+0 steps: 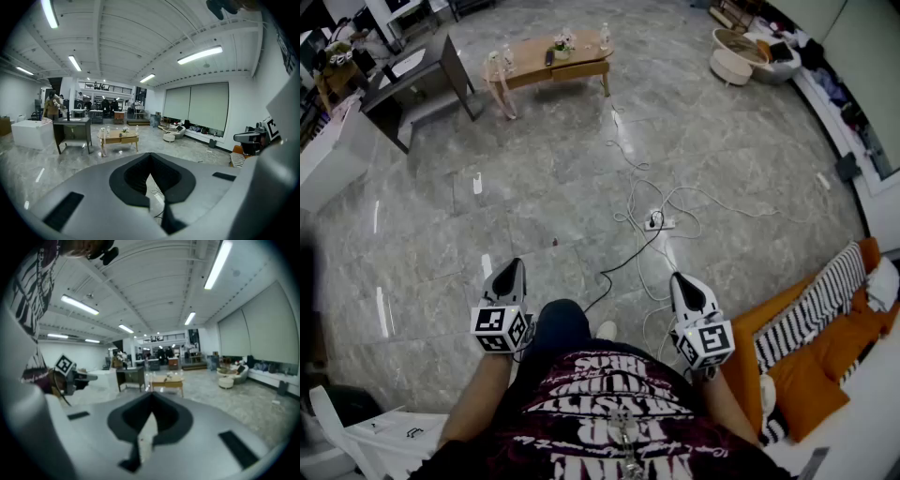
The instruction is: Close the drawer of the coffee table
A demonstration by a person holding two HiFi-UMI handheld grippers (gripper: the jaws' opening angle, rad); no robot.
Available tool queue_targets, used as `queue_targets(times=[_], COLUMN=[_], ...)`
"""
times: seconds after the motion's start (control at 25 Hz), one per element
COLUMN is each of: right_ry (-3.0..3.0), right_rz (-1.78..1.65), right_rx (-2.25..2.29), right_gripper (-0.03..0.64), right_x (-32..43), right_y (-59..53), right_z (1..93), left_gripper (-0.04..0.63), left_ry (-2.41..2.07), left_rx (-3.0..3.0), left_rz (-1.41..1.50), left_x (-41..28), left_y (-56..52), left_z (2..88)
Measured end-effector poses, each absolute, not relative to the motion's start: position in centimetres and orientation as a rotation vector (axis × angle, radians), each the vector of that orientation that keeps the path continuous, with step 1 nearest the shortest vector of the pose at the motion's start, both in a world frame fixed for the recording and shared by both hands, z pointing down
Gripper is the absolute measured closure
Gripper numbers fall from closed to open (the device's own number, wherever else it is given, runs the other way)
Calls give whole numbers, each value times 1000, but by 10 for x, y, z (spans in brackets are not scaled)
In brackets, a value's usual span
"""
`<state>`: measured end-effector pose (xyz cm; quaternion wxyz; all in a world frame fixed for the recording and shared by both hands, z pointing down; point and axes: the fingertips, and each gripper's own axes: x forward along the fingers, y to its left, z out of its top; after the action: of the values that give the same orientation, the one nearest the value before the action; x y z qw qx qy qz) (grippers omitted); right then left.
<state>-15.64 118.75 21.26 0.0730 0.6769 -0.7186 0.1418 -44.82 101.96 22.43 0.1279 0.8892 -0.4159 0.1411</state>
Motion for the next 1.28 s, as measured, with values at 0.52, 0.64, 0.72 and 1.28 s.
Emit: queue_targets(times=[0.52,0.64,0.72,1.28], right_ry=[-2236,-2214,-2202,-2198], right_rz=[590,618,623,564], right_rx=[2129,2176,2198,1940], right_gripper=[582,581,581,581], right_x=[-139,-130,-125,-163], right_y=[1208,1214,1214,1143], right_z=[230,236,239,242], left_gripper=[572,572,572,572], left_ry=[-1237,-1221,-1225,-1253], left_rx=[2600,2631,2655,2648], left_rz=[516,561,567,422], left_x=[-455,-451,-447,-434], left_y=[1043,1044,1040,980], left_z=[215,211,206,220])
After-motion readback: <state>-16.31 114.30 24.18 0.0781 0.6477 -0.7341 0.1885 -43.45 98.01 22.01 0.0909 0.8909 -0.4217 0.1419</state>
